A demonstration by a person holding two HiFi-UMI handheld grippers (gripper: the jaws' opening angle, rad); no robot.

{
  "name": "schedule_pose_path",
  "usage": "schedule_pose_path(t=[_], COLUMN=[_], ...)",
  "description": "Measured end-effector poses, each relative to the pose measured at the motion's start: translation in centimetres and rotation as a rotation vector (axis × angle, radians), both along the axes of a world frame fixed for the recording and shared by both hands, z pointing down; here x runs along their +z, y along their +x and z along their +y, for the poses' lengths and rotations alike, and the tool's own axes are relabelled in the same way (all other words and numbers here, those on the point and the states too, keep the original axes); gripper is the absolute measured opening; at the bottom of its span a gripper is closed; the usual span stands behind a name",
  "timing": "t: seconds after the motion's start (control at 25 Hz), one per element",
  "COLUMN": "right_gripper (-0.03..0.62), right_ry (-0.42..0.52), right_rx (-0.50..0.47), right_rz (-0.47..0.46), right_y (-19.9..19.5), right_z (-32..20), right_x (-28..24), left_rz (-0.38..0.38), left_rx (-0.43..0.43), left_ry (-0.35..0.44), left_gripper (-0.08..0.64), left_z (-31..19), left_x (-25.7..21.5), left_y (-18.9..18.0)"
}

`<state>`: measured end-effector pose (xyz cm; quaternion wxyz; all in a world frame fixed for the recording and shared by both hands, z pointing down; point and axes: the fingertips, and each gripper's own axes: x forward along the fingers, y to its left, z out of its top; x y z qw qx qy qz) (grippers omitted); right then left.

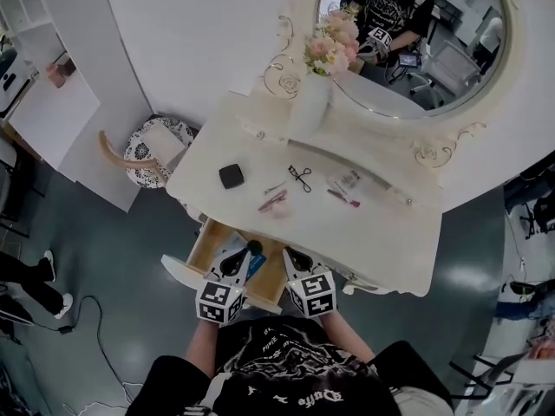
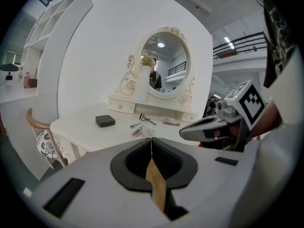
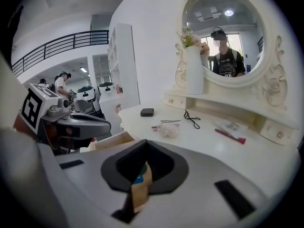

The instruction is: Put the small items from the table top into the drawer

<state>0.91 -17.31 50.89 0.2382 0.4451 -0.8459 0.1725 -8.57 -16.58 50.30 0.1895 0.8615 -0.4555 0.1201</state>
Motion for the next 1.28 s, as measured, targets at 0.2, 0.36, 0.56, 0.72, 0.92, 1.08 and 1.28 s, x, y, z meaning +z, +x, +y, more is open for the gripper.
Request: schedule_pose_path(t=[0.2, 0.36, 0.56, 0.72, 0.92, 1.08, 1.28], right_gripper=[0.011, 0.011, 0.011, 0.011, 0.009, 0.009, 0.009], right_ry=[0.012, 0.019, 0.015, 0.017, 0.016, 0.021, 0.014], right_rx=[0.004, 0.015, 0.034, 0.026, 0.018, 0.000, -0.020], right_rz=[0.003, -0.005, -0.043, -0.023, -0.006, 0.008, 0.021], right_y=[0.8, 1.6, 2.3, 2.8, 3.2, 2.9, 2.8], right_z=[-0.6, -0.9, -1.0, -0.8, -0.9, -0.8, -0.8], right_x=[-0.2, -0.4, -0.3, 0.0, 0.2, 0.3, 0.6], left_rz=[0.001, 0.003, 0.001, 0.000, 0.001, 0.002, 0.003], left_rx=[-0.013, -0.016, -0.019, -0.019, -0.011, -0.012, -0.021], left_ry=[-0.007, -0.008, -0.015, -0.015, -0.008, -0.013, -0.023], left_gripper=[0.017, 0.017, 0.017, 0.017, 0.017, 0.017, 0.017], left_z=[-0.3, -0.4, -0.4, -0.5, -0.7, -0.7, -0.9], left_x=[0.2, 0.3, 0.7, 0.8, 0.5, 0.7, 0.9], left_y=[0.0, 0.4, 0.6, 1.0, 1.7, 1.7, 1.5])
